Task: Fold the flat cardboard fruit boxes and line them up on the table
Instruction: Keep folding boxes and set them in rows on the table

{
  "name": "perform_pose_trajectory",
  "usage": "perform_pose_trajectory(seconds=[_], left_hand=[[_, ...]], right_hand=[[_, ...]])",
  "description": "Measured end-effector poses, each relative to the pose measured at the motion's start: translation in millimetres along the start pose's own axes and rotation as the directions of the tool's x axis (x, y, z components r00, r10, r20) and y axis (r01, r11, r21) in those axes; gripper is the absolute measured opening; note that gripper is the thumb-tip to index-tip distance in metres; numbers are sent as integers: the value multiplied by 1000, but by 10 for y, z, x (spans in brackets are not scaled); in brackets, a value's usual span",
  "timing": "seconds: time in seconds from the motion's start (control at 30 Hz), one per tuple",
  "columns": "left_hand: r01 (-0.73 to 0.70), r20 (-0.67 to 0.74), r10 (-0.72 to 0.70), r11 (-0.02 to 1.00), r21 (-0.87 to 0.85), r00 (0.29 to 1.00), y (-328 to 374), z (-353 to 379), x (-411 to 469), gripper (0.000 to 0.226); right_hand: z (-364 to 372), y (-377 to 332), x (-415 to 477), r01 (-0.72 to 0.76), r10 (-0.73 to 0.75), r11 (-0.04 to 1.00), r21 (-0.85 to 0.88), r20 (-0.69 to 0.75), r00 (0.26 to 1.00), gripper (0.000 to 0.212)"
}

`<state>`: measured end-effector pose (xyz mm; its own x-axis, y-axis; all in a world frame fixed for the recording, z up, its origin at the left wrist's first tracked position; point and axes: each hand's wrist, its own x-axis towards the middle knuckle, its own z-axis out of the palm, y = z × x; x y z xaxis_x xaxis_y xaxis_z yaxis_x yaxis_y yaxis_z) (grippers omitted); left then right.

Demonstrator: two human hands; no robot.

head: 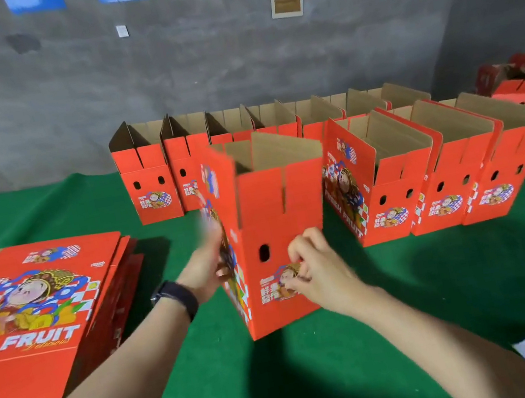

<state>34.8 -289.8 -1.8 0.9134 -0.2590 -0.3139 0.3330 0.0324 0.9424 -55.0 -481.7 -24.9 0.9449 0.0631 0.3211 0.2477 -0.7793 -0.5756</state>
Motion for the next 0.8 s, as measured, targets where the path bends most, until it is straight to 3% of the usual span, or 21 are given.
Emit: perform_pose_trajectory(seconds=[0.17,0.33,0.43,0.53,0.63,0.8], left_hand=[[38,134,-36,999,-10,990,16,58,-2,79],[-12,129,-3,993,115,992,103,87,-126,93],[-88,95,70,977,196,993,208,201,-164,87],[-138,34,136,908,396,990,250,270,-103,61],[-159,-18,192,858,488,981,273,342,-81,39],[-243,7,283,810,534,959,226,472,-36,38]], right_hand=[[441,233,-238,-36,46,996,-84,129,991,36],[593,374,-375,-103,138,981,-165,219,966,36],[636,370,-397,-120,157,975,-185,200,967,40],[777,306,-499,-168,222,957,-238,222,949,74],[918,213,-518,-193,248,944,-269,191,950,91],[916,260,-328,-269,342,897,-350,167,925,86]])
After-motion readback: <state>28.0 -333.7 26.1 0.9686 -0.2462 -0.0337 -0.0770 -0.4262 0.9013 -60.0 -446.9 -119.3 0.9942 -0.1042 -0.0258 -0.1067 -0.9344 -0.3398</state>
